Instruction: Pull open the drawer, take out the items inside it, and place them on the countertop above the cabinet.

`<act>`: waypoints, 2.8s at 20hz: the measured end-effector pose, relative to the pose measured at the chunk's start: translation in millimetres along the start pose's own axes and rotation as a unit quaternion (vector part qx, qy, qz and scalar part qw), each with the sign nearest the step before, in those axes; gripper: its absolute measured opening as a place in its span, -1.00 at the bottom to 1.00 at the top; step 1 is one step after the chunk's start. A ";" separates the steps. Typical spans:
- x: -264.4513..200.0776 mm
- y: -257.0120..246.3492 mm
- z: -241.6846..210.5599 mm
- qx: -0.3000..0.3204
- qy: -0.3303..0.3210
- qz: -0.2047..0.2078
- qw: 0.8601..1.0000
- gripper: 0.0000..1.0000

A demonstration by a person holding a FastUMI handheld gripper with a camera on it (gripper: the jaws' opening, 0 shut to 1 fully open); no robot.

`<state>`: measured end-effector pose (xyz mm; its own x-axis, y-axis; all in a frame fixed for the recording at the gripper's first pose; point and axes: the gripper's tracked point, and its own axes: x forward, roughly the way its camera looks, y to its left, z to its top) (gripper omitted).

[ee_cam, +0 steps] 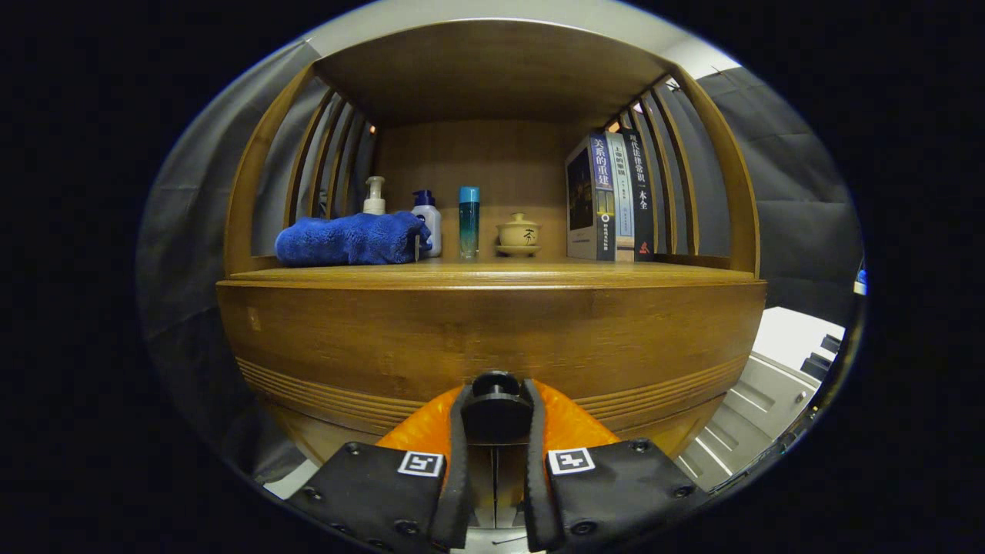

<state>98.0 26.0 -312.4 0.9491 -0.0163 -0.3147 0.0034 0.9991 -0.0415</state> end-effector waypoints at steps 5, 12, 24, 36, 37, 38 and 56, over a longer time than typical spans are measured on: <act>-30.4 -1.3 -2.0 -0.010 -0.004 0.001 1.000 -0.28; -71.0 -1.6 -6.4 -0.016 0.003 0.002 1.000 -0.29; -127.2 -3.5 -14.2 -0.015 0.022 0.004 1.000 -0.29; -146.1 -3.2 -24.9 -0.026 0.026 -0.003 0.999 -0.28; -144.5 -4.8 -27.0 -0.032 0.027 -0.004 0.999 -0.25; -145.2 -5.7 -25.1 -0.031 0.027 -0.006 0.999 -0.19; -142.4 -9.3 129.3 0.007 -0.006 0.027 1.000 0.95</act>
<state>3.6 24.0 -144.7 0.9515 0.0372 -0.3054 -0.0430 0.9990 -0.0123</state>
